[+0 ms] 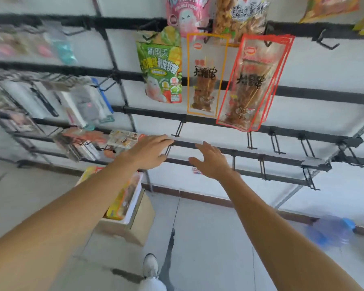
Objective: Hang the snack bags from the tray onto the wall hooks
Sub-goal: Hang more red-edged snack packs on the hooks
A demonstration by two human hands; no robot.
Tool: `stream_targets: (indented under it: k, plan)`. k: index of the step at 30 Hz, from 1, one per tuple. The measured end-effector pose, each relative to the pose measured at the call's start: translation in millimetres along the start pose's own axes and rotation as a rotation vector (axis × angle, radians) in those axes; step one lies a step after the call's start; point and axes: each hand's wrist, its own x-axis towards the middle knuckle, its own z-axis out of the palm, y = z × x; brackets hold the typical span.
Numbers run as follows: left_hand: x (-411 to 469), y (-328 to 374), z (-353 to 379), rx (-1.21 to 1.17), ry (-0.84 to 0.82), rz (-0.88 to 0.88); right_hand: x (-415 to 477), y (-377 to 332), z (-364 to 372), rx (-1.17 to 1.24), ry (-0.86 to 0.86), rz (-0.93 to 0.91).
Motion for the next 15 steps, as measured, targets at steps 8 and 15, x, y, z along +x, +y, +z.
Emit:
stream_targets:
  k: [8, 15]
  plan:
    - [-93, -100, 40, 0.043, -0.027, -0.279, 27, -131, 72, -0.141, -0.145, -0.206]
    - [-155, -192, 80, -0.09, -0.057, -0.422, 63, -224, 137, -0.122, -0.236, -0.278]
